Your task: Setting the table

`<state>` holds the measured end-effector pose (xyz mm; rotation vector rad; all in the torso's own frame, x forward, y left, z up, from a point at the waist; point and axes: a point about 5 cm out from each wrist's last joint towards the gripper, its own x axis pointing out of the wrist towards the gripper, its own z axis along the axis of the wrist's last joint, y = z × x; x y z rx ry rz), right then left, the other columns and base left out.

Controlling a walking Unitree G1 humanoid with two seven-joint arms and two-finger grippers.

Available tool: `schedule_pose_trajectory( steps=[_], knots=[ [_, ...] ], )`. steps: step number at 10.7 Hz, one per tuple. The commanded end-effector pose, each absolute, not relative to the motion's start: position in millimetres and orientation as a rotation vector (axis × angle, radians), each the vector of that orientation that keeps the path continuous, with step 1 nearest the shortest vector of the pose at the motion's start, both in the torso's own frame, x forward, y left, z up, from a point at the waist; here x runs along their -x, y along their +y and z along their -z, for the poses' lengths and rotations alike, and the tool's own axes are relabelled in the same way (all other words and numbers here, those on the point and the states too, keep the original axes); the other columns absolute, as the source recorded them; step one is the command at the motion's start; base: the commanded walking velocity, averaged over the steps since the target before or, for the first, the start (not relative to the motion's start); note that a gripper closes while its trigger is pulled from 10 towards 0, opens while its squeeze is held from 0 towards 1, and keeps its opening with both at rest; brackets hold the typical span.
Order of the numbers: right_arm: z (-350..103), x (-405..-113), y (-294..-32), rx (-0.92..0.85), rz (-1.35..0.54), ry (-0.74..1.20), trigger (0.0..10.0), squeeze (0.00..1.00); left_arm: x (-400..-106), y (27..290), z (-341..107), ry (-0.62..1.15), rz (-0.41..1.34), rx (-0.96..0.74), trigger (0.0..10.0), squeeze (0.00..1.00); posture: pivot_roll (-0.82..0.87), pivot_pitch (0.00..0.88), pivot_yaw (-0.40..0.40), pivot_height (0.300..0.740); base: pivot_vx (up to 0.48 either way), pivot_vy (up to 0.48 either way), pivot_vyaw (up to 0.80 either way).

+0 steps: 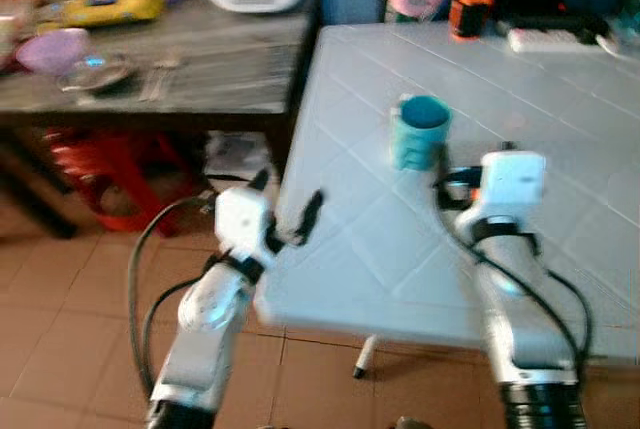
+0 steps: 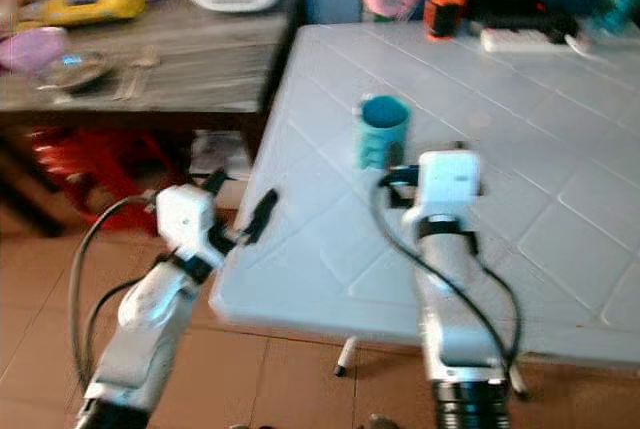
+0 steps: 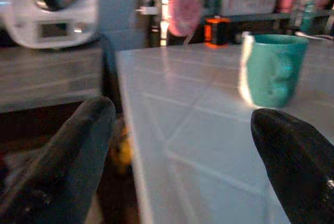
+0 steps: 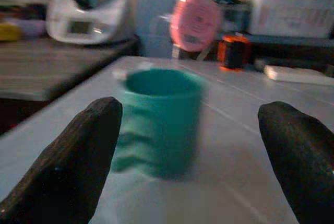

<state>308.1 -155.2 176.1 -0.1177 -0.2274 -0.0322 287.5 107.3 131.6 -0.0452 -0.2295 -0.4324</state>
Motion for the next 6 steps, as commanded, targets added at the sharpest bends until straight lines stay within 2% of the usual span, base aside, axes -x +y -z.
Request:
schedule_pose_trajectory(
  steps=[1, 6],
  knots=[
    [-179, -307, -152, 0.108, 0.025, -0.246, 10.0, 0.0, -286, 109, -133, -0.233, 0.444, 0.032, 10.0, 0.0, -0.12, 0.159, 0.109, 0.74, 0.0, 0.0, 0.0],
    [-168, -317, -135, 0.061, 0.08, -0.177, 10.0, 0.0, -274, 108, -121, -0.182, 0.555, 0.061, 10.0, 0.0, -0.11, 0.182, 0.12, 0.74, 0.0, 0.0, 0.0]
  ],
)
